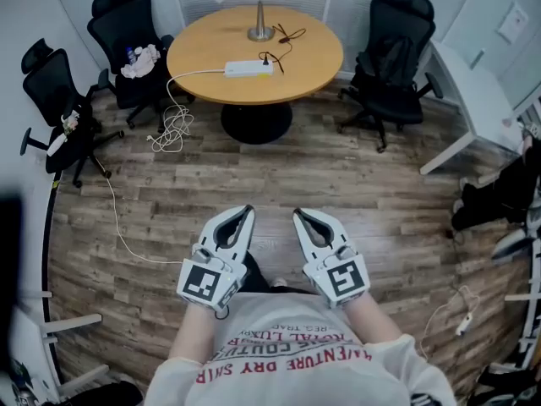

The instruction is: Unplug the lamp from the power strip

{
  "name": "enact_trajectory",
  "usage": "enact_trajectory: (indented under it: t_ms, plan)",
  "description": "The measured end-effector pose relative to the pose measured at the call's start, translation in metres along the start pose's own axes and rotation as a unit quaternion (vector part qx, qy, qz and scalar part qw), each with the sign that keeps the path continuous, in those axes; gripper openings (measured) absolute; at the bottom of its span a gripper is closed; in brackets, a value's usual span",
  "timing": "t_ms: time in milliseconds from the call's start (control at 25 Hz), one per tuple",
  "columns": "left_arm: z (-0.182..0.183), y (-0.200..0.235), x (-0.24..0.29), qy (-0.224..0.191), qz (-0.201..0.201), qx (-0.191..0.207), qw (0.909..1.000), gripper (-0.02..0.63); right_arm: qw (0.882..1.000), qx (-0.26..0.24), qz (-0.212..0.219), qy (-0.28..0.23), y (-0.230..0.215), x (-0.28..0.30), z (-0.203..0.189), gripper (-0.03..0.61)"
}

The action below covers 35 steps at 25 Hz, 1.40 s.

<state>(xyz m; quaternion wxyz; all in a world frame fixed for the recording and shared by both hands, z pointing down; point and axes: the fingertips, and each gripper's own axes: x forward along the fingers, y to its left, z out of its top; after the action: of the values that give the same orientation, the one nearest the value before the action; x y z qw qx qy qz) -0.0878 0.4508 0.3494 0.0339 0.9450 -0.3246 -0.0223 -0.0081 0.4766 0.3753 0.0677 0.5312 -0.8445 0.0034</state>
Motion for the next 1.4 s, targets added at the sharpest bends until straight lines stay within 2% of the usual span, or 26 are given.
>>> enact_trajectory:
  t_ms: [200,440,680,1040,1240,1400]
  plan:
    - [-0.010,0.006,0.008,0.012,-0.002,-0.008,0.9999,0.028,1.000,0.026,-0.006,0.013,-0.009,0.007,-0.012,0.029]
    - [-0.024,0.035,0.025,0.030,-0.005,-0.012,0.9995,0.028,0.999,0.022,-0.020,0.033,-0.027,0.043,-0.021,0.029]
    - [-0.019,0.095,0.064,0.025,-0.010,-0.014,0.9995,0.028,0.999,0.020,-0.018,0.042,-0.049,0.102,-0.016,0.029]
    - [-0.004,0.189,0.137,0.026,-0.049,-0.020,0.9983,0.028,0.997,0.017,-0.040,0.056,-0.090,0.206,-0.003,0.029]
    - [0.003,0.239,0.160,0.026,-0.042,-0.025,0.9985,0.028,0.997,0.022,-0.045,0.056,-0.109,0.254,0.005,0.031]
    - [-0.008,0.265,0.171,0.035,-0.026,-0.039,0.9983,0.028,0.997,0.024,-0.035,0.062,-0.121,0.283,0.001,0.029]
